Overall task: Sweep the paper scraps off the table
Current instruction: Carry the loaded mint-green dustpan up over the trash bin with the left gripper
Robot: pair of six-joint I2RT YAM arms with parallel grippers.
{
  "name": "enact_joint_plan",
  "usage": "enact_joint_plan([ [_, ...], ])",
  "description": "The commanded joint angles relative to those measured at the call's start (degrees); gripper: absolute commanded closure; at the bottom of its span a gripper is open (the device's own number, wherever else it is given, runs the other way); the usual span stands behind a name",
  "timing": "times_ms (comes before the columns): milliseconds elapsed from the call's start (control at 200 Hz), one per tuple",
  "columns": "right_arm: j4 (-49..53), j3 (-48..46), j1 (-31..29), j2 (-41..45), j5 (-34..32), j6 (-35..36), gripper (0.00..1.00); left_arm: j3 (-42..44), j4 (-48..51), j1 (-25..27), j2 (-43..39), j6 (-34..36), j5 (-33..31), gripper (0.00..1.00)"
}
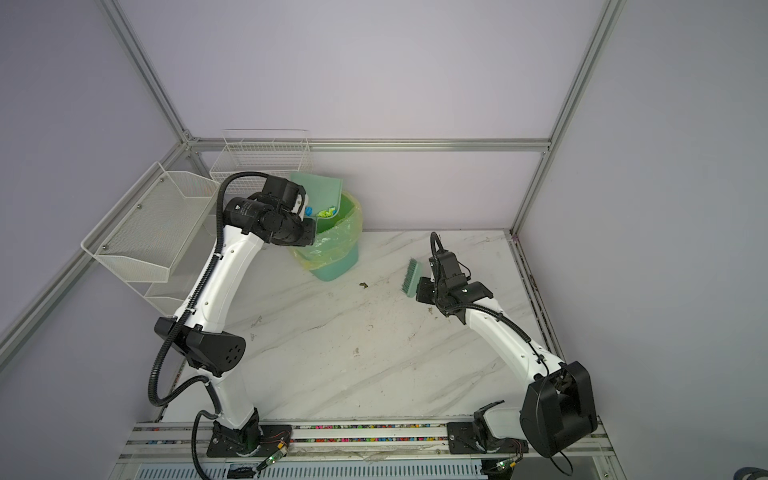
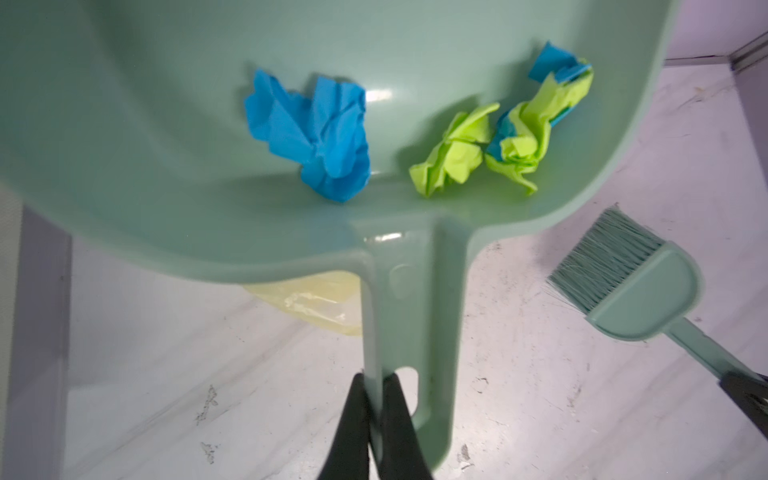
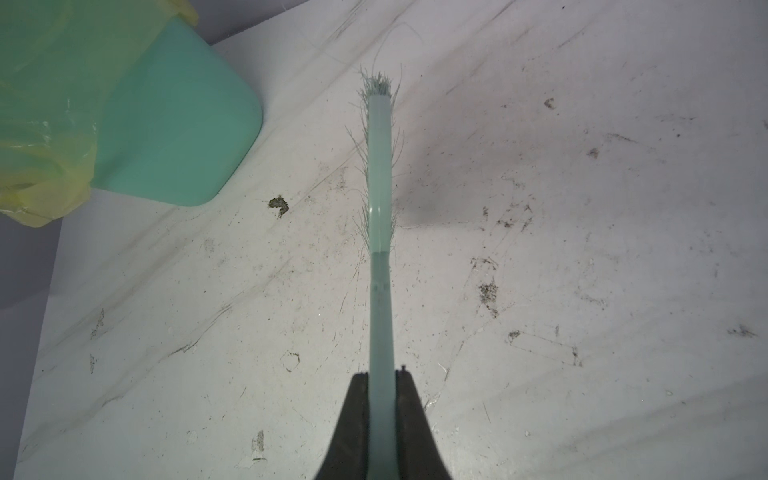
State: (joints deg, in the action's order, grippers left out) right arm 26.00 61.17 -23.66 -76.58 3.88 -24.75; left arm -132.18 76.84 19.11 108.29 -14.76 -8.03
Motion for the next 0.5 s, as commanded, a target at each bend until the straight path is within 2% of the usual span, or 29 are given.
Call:
enact_joint_plan([
  [0,-1.9,1.7,0.3,-0.5,0.3,0.6,1.00,-3.6,-0.9,-0.4,-0.1,4.5,-9.7,1.00],
  [120,-1.7,2.5,0.3,-0.5,0.3,0.7,1.00,-3.6,0.3,-0.4,1.3,6.6,-18.0,1.00],
  [330,-1.8,2.1,0.5,-0.7,0.2,0.9,1.00,-3.3,0.2,-0.5,1.7,7.9,-22.1,1.00],
  [495,-2.2,1.2,0.5,0.0,0.2,0.7,1.00,-2.8,-0.1,0.0,2.5,11.6,-32.3,1.00],
])
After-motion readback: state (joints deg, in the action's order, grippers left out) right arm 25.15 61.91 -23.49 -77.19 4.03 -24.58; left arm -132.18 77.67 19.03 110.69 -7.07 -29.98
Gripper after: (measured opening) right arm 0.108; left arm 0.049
